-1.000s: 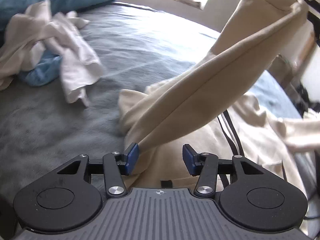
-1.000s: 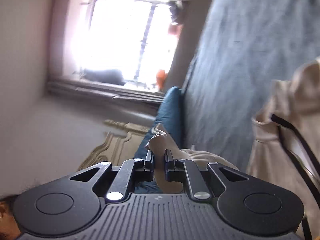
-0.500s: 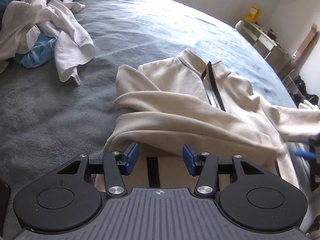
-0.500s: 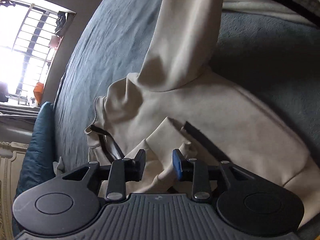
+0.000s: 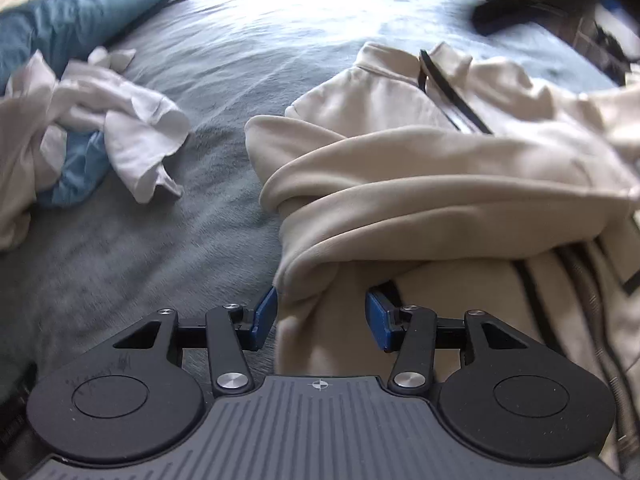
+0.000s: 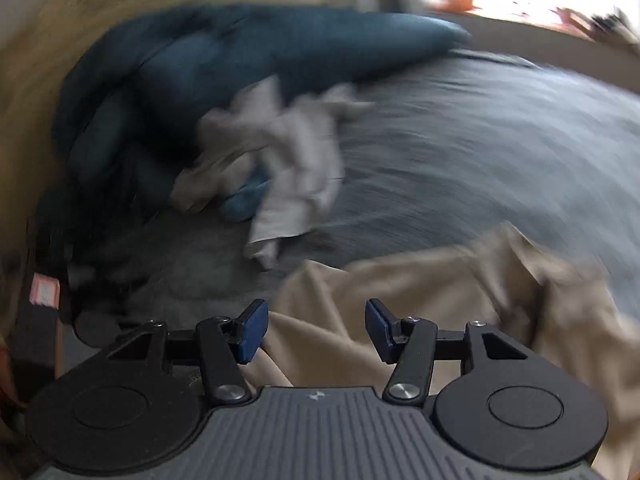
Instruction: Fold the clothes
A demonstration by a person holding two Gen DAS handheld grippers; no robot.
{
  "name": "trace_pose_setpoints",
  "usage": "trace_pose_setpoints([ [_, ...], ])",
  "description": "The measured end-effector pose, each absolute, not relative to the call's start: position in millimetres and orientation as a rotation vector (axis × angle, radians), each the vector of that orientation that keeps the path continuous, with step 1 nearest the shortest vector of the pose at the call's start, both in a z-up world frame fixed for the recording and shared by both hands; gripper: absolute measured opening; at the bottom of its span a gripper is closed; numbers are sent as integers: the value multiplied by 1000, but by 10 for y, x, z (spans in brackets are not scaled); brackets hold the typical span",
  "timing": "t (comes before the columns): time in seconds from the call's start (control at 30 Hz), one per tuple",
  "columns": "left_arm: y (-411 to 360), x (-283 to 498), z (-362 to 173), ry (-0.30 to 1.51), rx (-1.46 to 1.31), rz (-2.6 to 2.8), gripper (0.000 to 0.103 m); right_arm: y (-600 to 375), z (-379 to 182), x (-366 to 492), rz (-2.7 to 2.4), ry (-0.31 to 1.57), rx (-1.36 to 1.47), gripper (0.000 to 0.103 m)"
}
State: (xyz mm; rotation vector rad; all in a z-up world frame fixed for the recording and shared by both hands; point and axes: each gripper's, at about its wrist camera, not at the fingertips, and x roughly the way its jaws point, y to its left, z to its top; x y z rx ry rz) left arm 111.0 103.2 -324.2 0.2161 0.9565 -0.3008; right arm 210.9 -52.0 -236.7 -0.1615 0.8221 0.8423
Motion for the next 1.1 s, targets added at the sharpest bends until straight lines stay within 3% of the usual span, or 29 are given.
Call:
trace_pose_setpoints([
  [0.1,1058,1163,-3323,942,223,-303,48,128,-2512,2152,1022,792,-381,54],
  [0.17,1071,1198,-3378,938,210,-306,47,482,-2679,2204,1108,805,-519,44],
  [0.27,1060,1212,-3446,922,208,-320,43,789,-2961,2184,1169,843,-738,38],
  [0.3,1056,1202,-3454,912,209,-322,40,831,-3058,2173,1162,863,-801,33],
  [0.37,1051,1174,-3462,888,207,-324,34,811,-3208,2129,1140,872,-898,8],
  [0.4,1051,1157,-3465,878,202,-325,27,764,-3178,2141,1120,869,-875,7],
  [0.5,1057,1093,-3466,853,179,-327,16,436,-2903,2332,974,893,-550,5],
  [0.6,1047,1029,-3460,830,173,-328,14,-63,-2771,2587,792,969,-113,4],
  [0.8,1076,998,-3414,806,153,-325,13,-707,-3236,2848,553,1086,587,3],
  [0.9,1115,1001,-3412,824,137,-321,14,-909,-3442,2969,509,1059,912,2],
  [1.03,1195,1010,-3420,856,104,-305,19,-1229,-3214,3016,477,984,986,8],
  [1.1,1232,1010,-3403,867,86,-300,21,-1498,-2957,2893,468,972,921,18],
])
